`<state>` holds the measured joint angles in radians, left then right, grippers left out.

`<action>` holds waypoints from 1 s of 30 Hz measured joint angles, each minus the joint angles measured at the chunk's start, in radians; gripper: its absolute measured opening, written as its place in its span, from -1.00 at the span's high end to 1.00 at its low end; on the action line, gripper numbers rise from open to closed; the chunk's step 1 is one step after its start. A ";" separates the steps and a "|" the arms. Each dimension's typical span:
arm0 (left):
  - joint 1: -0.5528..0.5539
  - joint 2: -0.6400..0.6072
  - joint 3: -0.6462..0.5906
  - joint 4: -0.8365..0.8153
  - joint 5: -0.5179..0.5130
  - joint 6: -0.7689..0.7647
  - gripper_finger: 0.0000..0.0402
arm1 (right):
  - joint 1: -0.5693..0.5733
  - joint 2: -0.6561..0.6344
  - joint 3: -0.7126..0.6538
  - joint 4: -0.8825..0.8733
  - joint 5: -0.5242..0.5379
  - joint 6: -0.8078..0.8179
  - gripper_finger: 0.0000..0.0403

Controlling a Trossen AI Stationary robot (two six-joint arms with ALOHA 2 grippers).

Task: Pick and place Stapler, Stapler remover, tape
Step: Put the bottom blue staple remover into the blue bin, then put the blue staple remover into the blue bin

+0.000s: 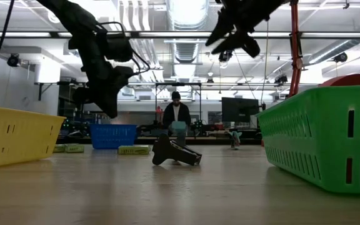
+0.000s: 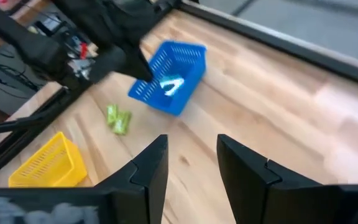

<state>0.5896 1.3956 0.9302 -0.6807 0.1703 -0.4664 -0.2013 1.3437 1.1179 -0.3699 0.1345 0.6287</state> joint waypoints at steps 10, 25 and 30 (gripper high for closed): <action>0.002 -0.015 0.032 0.000 0.020 -0.006 0.61 | -0.008 -0.001 -0.121 0.007 -0.026 0.240 0.28; -0.025 -0.019 0.275 0.154 0.078 0.029 0.61 | -0.096 -0.001 -0.336 0.084 -0.262 0.545 0.39; -0.050 -0.020 0.346 0.186 0.080 0.096 0.61 | -0.131 -0.001 -0.420 0.194 -0.298 0.605 0.38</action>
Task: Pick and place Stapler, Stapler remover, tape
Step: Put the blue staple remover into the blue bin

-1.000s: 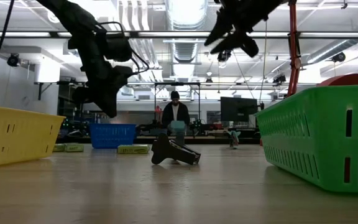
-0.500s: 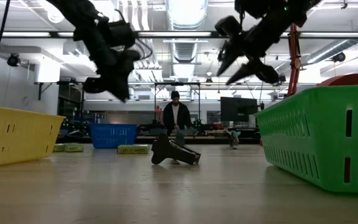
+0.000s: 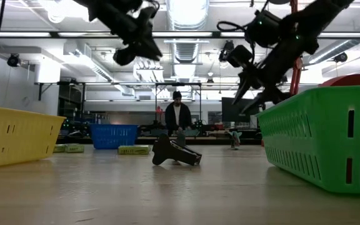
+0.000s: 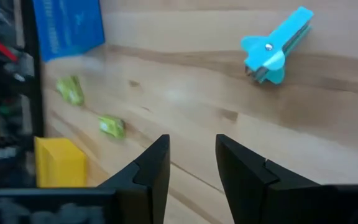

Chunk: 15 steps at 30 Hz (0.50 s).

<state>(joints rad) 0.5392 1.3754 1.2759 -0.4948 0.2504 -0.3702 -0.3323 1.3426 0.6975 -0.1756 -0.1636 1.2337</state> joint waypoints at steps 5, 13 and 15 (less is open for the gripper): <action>-0.021 0.000 0.054 0.012 0.000 0.012 0.60 | -0.039 0.000 -0.099 0.161 -0.030 0.088 0.37; -0.067 0.000 0.106 0.060 -0.001 0.111 0.60 | -0.081 0.000 -0.239 0.361 -0.048 0.243 0.41; -0.073 0.000 0.112 0.076 -0.001 0.111 0.60 | -0.089 0.000 -0.262 0.419 -0.046 0.280 0.43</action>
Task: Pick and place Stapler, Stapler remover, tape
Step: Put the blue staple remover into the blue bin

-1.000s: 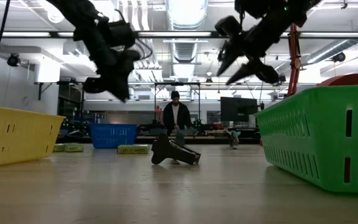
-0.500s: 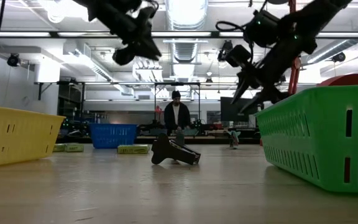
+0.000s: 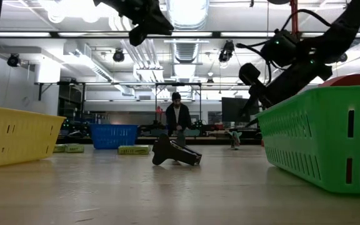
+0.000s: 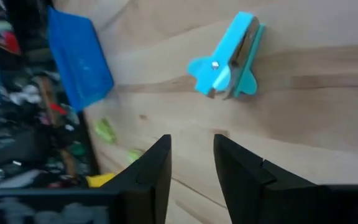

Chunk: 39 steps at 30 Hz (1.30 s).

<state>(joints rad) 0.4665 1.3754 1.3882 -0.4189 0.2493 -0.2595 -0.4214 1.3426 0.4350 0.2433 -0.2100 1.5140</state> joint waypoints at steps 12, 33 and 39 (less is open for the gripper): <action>-0.003 -0.001 0.001 0.024 -0.023 0.033 0.60 | -0.046 0.001 -0.046 0.028 0.000 0.086 0.56; -0.003 0.000 0.000 0.053 -0.050 0.051 0.60 | -0.071 0.002 -0.065 0.029 0.003 0.148 0.54; -0.003 0.000 -0.001 0.053 -0.065 0.051 0.60 | -0.067 0.002 -0.053 0.027 0.011 0.159 0.51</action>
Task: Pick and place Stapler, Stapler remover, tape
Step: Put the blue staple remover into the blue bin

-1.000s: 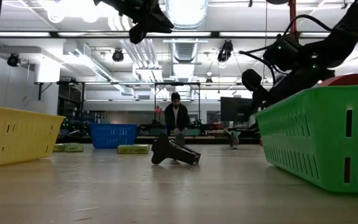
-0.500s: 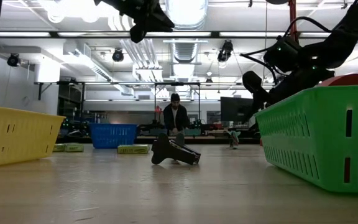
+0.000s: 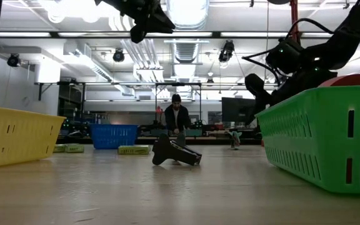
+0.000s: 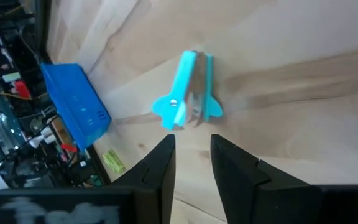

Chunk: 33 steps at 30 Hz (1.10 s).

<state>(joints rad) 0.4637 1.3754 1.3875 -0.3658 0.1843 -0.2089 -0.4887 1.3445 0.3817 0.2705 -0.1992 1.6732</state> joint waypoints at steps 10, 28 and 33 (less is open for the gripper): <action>0.000 0.000 0.000 0.000 0.000 0.000 0.60 | -0.007 0.000 0.006 0.002 0.036 0.011 0.53; 0.001 -0.003 0.000 -0.001 -0.003 -0.004 0.60 | 0.006 0.095 0.090 -0.003 0.019 -0.032 0.48; 0.000 -0.005 0.000 -0.001 -0.003 -0.003 0.60 | 0.002 0.093 0.085 -0.002 0.015 -0.031 0.50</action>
<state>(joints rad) 0.4641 1.3701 1.3872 -0.3668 0.1814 -0.2119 -0.4868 1.4372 0.4671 0.2684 -0.1844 1.6423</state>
